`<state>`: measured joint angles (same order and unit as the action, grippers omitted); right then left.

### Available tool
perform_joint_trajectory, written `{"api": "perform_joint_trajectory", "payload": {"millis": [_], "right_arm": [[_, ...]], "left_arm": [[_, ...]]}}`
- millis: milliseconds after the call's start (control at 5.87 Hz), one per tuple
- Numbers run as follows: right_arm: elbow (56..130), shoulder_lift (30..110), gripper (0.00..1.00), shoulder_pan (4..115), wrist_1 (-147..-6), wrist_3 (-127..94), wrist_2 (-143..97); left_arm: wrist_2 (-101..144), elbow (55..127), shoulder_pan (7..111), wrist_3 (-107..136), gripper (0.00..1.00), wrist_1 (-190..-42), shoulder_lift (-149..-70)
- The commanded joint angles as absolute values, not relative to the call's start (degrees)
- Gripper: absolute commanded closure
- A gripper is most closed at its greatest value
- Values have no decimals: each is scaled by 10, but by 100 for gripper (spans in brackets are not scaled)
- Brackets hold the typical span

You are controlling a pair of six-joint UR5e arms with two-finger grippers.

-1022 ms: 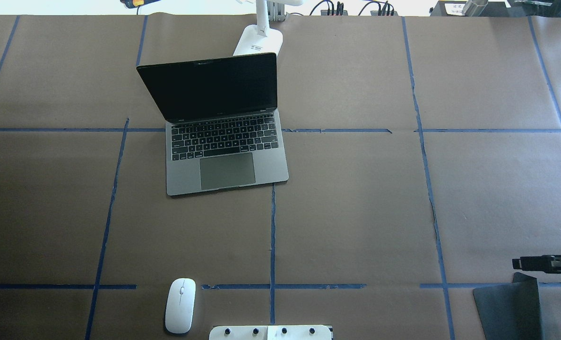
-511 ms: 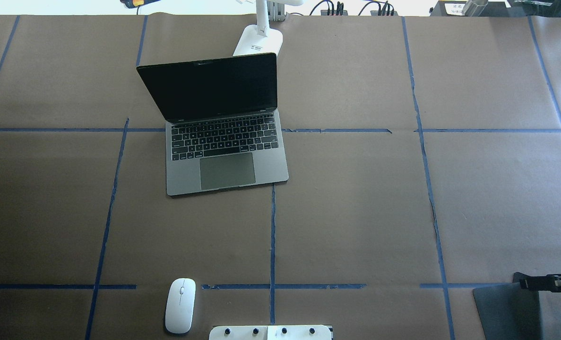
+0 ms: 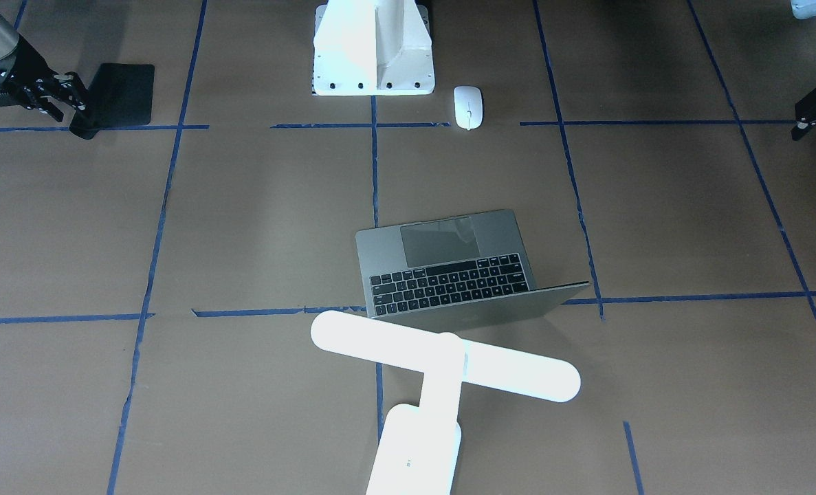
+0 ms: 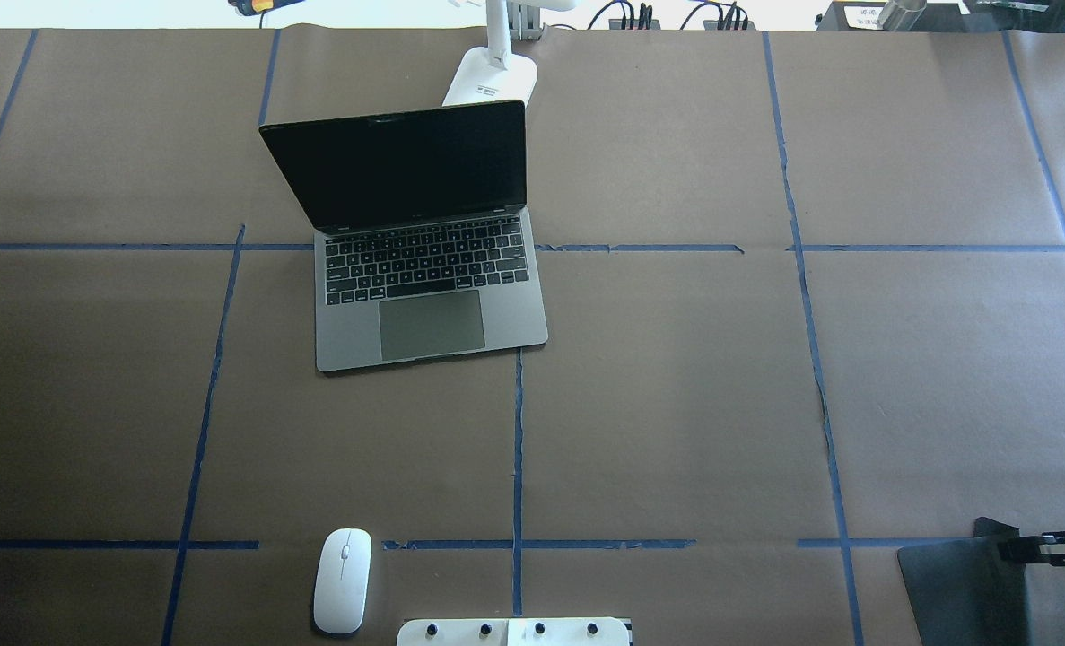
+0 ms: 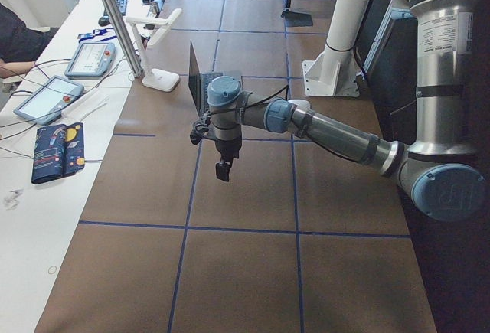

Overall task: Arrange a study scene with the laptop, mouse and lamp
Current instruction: 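Reach the right gripper to the black mouse pad and grasp it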

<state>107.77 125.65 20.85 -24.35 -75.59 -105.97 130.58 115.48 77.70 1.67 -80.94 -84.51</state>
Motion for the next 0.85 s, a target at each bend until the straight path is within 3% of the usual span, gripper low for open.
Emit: {"api": "perform_joint_trajectory", "payload": {"millis": [0,170,341,681], "right_arm": [[1077,1252,49,205,-243,-756,-1060],[1078,1249,78,204,-243,-756,-1059],[1078,1249,98,205,-243,-756,-1058],[1103,1249,100,213,-240,-755,-1062]], "left_arm": [[1316,1155,780,17,0,-809,-845],[1316,1155,782,17,0,-809,-845],[1316,1155,782,17,0,-807,-845],[1317,1155,782,18,0,-805,-846]]}}
